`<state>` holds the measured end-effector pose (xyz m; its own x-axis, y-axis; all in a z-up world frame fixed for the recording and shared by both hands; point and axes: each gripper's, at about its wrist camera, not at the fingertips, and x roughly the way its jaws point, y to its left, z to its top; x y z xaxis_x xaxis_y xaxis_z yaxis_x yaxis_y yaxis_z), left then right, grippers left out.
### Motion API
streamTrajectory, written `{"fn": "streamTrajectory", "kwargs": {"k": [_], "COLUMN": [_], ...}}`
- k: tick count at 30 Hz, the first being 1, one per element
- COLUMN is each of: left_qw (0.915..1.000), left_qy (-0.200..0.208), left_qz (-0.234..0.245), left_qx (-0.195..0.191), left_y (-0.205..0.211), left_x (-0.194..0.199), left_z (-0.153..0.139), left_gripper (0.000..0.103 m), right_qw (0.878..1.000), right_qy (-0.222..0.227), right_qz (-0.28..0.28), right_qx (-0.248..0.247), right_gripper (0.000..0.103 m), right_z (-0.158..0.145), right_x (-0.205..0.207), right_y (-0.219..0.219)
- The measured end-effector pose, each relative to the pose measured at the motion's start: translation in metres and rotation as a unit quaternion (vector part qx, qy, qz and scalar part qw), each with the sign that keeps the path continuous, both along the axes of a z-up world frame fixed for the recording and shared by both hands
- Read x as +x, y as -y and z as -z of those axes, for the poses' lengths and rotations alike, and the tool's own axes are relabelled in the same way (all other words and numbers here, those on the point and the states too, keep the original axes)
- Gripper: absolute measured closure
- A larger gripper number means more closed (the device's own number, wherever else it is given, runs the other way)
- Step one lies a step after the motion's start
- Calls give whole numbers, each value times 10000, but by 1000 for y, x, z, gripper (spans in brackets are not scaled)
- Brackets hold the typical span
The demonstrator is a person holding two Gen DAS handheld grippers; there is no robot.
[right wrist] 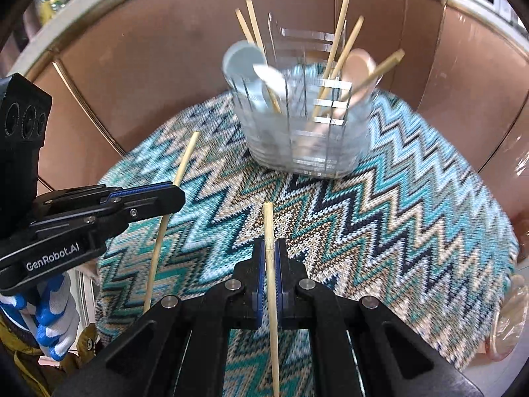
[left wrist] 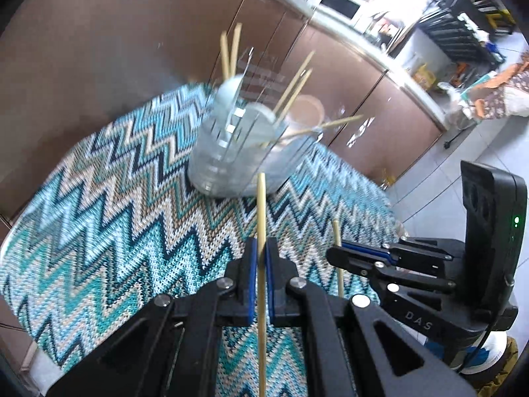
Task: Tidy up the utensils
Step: 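Lift both chopsticks and carry them over the wire holder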
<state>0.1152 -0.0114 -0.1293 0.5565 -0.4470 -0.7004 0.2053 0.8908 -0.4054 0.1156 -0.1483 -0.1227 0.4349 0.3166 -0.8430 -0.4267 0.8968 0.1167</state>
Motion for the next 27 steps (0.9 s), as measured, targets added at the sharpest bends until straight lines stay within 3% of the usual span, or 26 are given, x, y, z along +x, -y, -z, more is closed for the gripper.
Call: {"fn": "streamTrajectory", "kwargs": {"k": [7, 12, 16, 19, 24, 27], "left_qw": [9968, 9882, 9754, 9628, 9390, 9334], "left_qy": [779, 1486, 2137, 2566, 3162, 3253], "left_qz": [-149, -357, -549, -836, -1349, -1510], "left_qx": [-73, 1, -25, -130, -68, -48], "left_y": [-21, -30, -20, -21, -15, -10], "left_x": [-33, -45, -32, -17, 19, 39], "left_z": [-58, -110, -159, -185, -196, -189], "left_gripper": [98, 98, 98, 98, 98, 98], "right_qw": [9971, 9902, 9790, 9635, 9375, 9242], "right_qy": [698, 1280, 1860, 2426, 3090, 3390], "right_qz": [191, 281, 320, 415, 599, 735], "right_qx": [218, 477, 770, 1051, 1486, 1595], "right_gripper": [98, 98, 98, 98, 98, 98], "right_z": [-54, -96, -137, -173, -195, -194], "right_x": [-41, -56, -54, -44, -18, 5], "right_y": [7, 6, 7, 11, 20, 24]}}
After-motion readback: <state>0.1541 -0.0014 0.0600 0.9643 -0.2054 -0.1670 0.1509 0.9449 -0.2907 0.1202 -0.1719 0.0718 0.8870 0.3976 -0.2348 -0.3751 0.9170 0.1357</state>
